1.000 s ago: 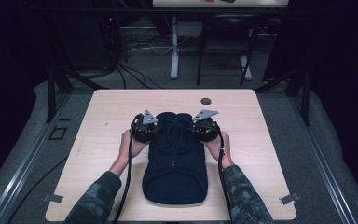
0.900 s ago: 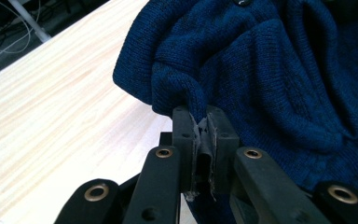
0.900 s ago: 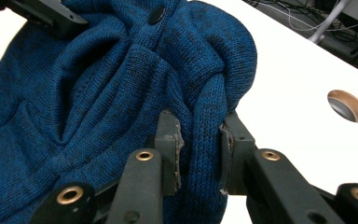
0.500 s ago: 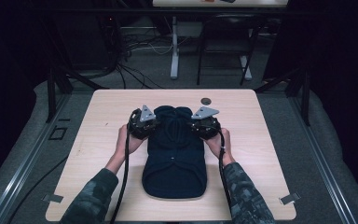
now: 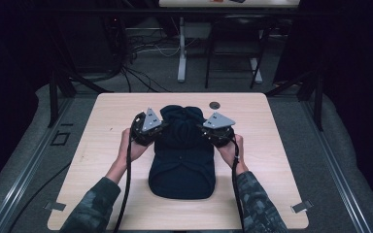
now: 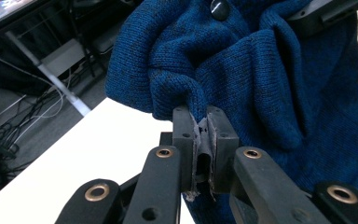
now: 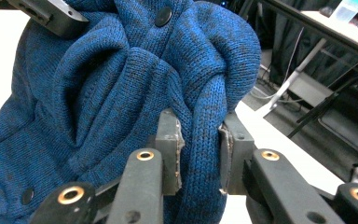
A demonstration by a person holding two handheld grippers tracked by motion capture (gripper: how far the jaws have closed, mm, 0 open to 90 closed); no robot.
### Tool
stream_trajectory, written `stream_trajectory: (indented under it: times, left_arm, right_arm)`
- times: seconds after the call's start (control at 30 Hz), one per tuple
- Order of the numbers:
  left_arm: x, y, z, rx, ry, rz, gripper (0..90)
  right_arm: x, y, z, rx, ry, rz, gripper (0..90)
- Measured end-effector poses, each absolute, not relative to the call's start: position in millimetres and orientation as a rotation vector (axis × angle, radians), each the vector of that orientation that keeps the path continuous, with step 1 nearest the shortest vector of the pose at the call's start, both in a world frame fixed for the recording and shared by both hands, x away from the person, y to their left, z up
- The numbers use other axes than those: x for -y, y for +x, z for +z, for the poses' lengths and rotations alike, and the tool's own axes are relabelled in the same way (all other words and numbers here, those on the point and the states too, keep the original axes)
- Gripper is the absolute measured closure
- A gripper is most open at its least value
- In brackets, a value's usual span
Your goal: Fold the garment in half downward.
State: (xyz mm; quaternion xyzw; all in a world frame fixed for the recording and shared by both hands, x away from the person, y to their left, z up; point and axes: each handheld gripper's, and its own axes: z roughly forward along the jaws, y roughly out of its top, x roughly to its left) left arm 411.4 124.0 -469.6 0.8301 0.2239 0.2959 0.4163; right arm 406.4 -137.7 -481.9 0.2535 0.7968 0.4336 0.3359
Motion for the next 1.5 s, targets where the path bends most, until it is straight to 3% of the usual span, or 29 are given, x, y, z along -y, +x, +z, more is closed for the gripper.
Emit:
stream_trajectory:
  times: [0.73,1.0,1.23,1.5]
  left_arm:
    - [-137.2,378.6,-492.1,-0.568,2.070,0.717,84.6]
    - [-132.8,388.0,-491.8,-0.570,2.085,0.742,84.7]
    - [-123.7,409.9,-477.2,-0.559,2.062,0.820,84.7]
    - [-120.5,405.2,-461.8,-0.520,1.981,0.937,84.8]
  right_arm:
    - [130.5,362.9,-503.0,-2.024,0.510,1.130,73.8]
    - [132.9,371.6,-506.5,-2.018,0.502,1.114,74.0]
    - [133.7,390.2,-496.8,-1.969,0.526,1.110,74.1]
    - [129.4,385.2,-481.2,-1.830,0.453,1.067,74.2]
